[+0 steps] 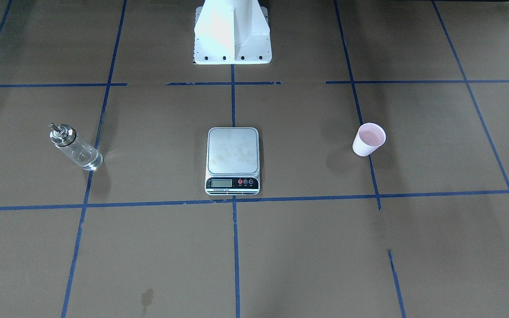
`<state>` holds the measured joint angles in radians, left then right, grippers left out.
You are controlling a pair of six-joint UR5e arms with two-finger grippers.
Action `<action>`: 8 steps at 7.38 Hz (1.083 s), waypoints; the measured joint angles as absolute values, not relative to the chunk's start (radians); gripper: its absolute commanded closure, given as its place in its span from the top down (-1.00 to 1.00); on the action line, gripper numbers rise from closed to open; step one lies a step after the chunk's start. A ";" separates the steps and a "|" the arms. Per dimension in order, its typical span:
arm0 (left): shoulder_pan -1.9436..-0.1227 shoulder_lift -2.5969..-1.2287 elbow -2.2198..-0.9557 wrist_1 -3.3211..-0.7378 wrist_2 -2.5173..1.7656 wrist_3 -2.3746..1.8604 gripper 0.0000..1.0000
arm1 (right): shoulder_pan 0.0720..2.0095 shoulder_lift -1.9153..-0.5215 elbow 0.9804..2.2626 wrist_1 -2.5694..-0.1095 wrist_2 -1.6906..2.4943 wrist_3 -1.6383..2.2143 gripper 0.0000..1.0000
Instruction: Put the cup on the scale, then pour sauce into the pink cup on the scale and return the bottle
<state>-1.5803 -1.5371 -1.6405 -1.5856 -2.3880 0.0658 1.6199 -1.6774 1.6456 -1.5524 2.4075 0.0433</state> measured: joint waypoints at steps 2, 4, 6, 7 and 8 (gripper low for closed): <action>-1.580 -1.557 -1.679 -1.579 -2.382 0.064 1.00 | 1.620 -1.676 1.647 -1.552 2.408 0.044 1.00; -1.568 -1.641 -1.790 -1.511 -2.382 0.062 1.00 | 1.620 -1.674 1.649 -1.552 2.408 0.044 1.00; -1.492 -1.703 -1.926 -1.479 -2.383 0.045 1.00 | 1.620 -1.672 1.650 -1.552 2.412 0.045 1.00; -1.440 -1.716 -1.963 -1.480 -2.385 -0.009 1.00 | 1.620 -1.670 1.650 -1.553 2.413 0.046 1.00; -1.379 -1.754 -1.975 -1.480 -2.385 -0.085 1.00 | 1.620 -1.668 1.651 -1.553 2.414 0.046 1.00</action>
<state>-1.3794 -1.7536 -1.9754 -1.4798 -2.3848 -0.0851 1.6199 -1.6681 1.6505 -1.5530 2.4137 0.0460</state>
